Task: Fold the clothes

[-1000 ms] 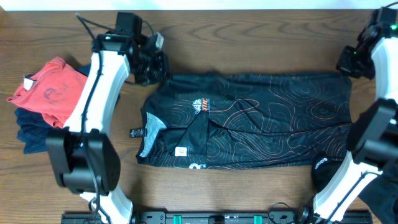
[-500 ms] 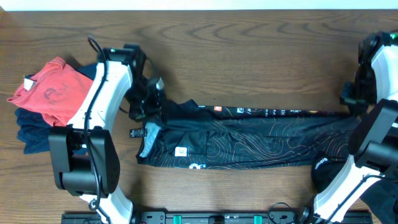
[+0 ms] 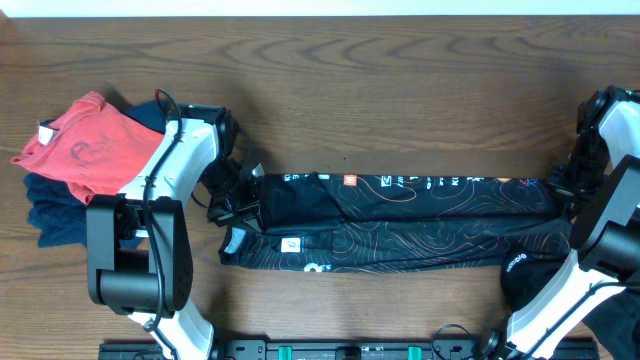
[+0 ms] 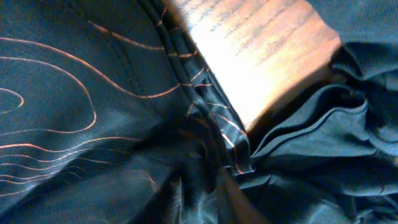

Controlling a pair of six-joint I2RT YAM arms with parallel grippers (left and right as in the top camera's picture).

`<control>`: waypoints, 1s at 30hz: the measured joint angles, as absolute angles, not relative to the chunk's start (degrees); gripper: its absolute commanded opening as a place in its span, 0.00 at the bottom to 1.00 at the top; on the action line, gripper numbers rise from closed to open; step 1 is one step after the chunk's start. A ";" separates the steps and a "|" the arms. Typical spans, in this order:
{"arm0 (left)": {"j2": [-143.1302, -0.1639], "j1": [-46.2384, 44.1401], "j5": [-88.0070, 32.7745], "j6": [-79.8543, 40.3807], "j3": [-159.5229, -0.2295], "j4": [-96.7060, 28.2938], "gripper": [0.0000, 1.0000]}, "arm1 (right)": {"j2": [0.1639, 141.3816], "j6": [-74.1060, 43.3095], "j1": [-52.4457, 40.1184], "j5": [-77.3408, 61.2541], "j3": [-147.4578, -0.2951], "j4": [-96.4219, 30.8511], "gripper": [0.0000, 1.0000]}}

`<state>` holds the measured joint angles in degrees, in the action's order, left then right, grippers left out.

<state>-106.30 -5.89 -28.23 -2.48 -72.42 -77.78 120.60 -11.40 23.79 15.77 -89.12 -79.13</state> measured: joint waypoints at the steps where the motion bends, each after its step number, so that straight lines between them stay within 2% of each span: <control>1: -106.30 -5.89 -28.14 -2.37 -72.42 -79.07 0.17 | 120.60 -11.25 23.83 15.73 -89.12 -79.13 0.27; 2: -106.30 -5.89 -28.10 -2.52 -72.42 -80.34 0.22 | 120.60 -11.09 23.88 15.70 -89.12 -79.09 0.29; 6: -106.32 -5.89 -28.08 -2.50 -72.40 -82.43 0.23 | 120.60 -10.92 24.80 14.96 -89.12 -78.96 0.33; 11: -106.30 -5.89 -28.08 -2.46 -72.40 -82.43 0.27 | 120.60 -7.97 26.87 11.60 -88.20 -77.41 0.47; 14: -106.30 -5.89 -28.10 -2.50 -72.40 -80.95 0.29 | 120.60 -5.93 27.73 9.89 -85.69 -74.35 0.50; 19: -106.30 -5.89 -28.05 -2.48 -72.38 -76.79 0.35 | 120.60 -3.84 28.38 8.12 -82.50 -68.20 0.66; 21: -106.32 -5.89 -28.08 -2.50 -72.38 -75.13 0.36 | 120.51 -3.25 28.62 7.90 -81.93 -66.59 0.69; 24: -106.32 -5.89 -28.10 -2.52 -72.38 -73.65 0.36 | 119.63 -2.07 28.93 6.83 -80.66 -64.73 0.67; 26: -106.32 -5.89 -28.10 -2.52 -72.38 -72.88 0.36 | 118.96 -0.69 29.19 5.48 -79.70 -63.24 0.62; 29: -106.32 -5.89 -28.08 -2.52 -72.38 -72.47 0.36 | 118.32 1.37 29.30 2.31 -78.67 -61.56 0.47; 30: -106.32 -5.89 -28.08 -2.52 -72.38 -72.36 0.36 | 118.32 1.85 29.28 1.54 -78.61 -61.34 0.39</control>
